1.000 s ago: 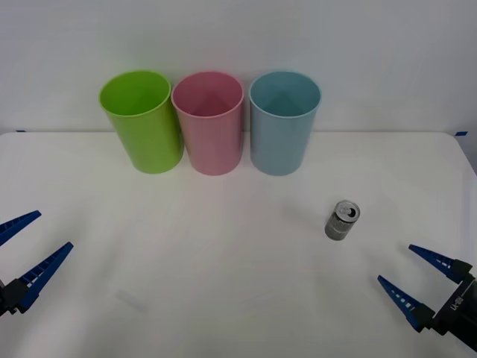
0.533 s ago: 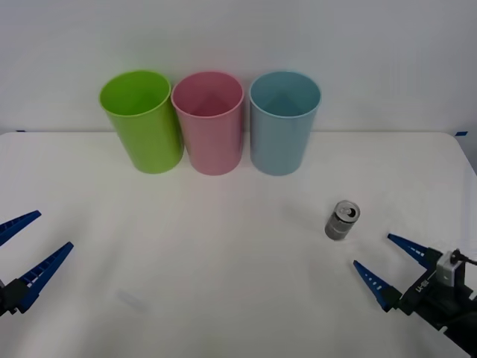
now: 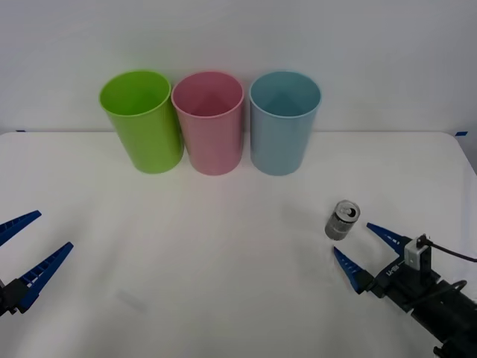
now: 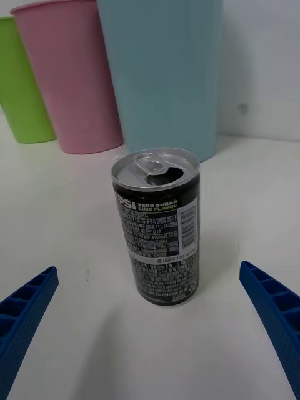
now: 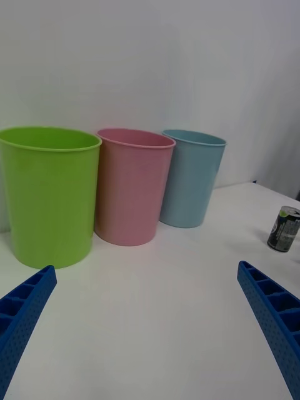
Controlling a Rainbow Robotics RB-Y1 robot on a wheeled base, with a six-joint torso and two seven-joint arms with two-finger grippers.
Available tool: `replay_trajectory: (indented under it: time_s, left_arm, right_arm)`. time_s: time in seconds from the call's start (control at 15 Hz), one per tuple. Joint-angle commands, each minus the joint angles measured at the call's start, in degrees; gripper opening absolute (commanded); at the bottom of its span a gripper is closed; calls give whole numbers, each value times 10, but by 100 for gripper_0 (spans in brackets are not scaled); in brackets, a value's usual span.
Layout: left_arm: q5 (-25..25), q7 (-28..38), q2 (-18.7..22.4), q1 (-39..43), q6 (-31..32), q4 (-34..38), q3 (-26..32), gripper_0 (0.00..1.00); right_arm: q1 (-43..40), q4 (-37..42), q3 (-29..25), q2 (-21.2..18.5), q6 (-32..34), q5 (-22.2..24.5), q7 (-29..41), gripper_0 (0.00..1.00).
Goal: Grasp the object on the table and drop it into the matching bin: aluminum can to the light blue bin, PET bottle to the pink bin.
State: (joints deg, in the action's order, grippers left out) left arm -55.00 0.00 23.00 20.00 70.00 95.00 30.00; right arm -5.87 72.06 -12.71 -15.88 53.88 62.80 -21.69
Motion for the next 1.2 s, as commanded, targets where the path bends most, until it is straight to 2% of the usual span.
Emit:
replay_trajectory:
  time_s: [0.07,0.6,1.2]
  left_arm:
    - [0,0,0,0,0,0,0,100]
    - [0,0,0,0,0,0,0,100]
    - [0,0,0,0,0,0,0,100]
  right_arm:
    - [13,0,15,9,-32,0,-4,100]
    - [45,-1,57,26,-116,0,-12,100]
    - [55,0,73,27,-142,0,-13,100]
